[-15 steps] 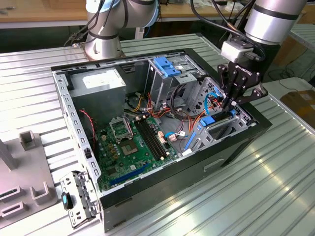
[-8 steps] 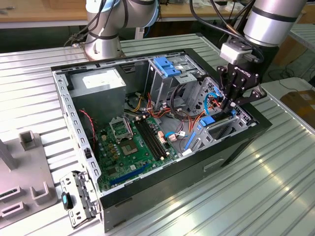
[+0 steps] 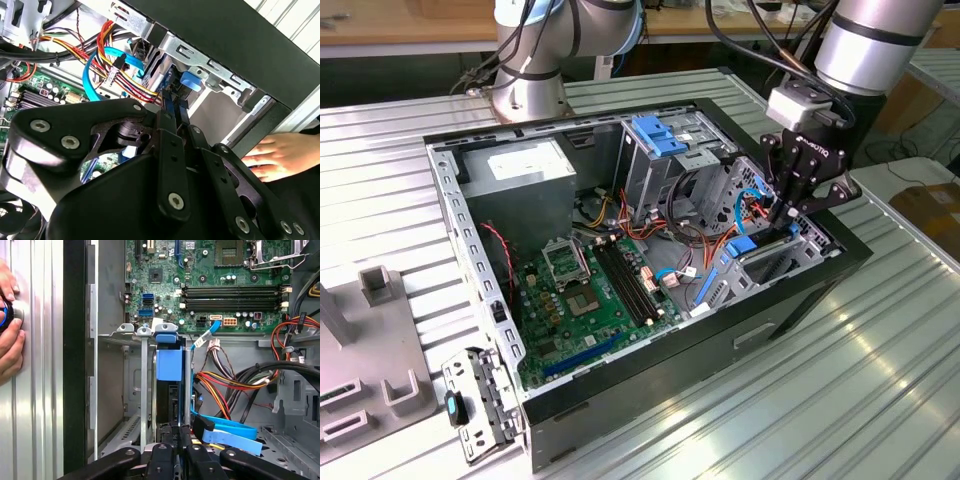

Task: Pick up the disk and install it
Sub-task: 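Insert the first disk wire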

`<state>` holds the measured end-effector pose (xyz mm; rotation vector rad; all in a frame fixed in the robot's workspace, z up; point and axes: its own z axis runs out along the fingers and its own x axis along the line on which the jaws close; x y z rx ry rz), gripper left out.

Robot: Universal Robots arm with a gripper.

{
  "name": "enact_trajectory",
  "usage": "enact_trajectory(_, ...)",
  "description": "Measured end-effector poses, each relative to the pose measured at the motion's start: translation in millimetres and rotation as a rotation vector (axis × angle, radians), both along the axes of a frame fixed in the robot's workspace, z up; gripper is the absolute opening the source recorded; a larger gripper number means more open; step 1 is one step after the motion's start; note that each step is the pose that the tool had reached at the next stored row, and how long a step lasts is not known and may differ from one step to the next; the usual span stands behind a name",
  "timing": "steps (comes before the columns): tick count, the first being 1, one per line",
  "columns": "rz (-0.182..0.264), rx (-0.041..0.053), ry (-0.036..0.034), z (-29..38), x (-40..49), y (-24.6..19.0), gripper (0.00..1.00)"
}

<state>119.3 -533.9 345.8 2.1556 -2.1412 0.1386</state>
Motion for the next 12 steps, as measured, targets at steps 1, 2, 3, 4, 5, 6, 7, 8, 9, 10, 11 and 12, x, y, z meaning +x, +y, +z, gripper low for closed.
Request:
enact_trajectory(1,0.0,0.0003,0.0,0.0,0.0,0.0,0.16)
enact_trajectory(2,0.0,0.0004,0.0,0.9,0.0,0.0,0.16)
enact_trajectory(3,0.0,0.0016,0.0,1.7,0.0,-0.1,0.16)
enact_trajectory(4,0.0,0.0019,0.0,2.4,0.0,-0.2,0.16)
enact_trajectory(5,0.0,0.002,0.0,2.8,0.0,-0.2,0.16)
enact_trajectory(6,0.0,0.0029,0.0,2.9,0.0,-0.3,0.16)
enact_trajectory(7,-0.001,0.0092,0.0,3.0,0.0,-1.1,0.16)
enact_trajectory(8,-0.001,0.016,0.0,3.0,0.0,-2.3,0.16)
enact_trajectory(9,-0.001,0.0211,0.0,3.0,0.0,-3.3,0.16)
enact_trajectory(10,-0.002,0.0278,0.0,3.0,0.0,-4.5,0.16)
enact_trajectory(11,-0.002,0.0335,0.0,3.0,0.0,-5.5,0.16)
enact_trajectory(12,-0.003,0.0424,0.0,3.0,0.0,-7.0,0.16)
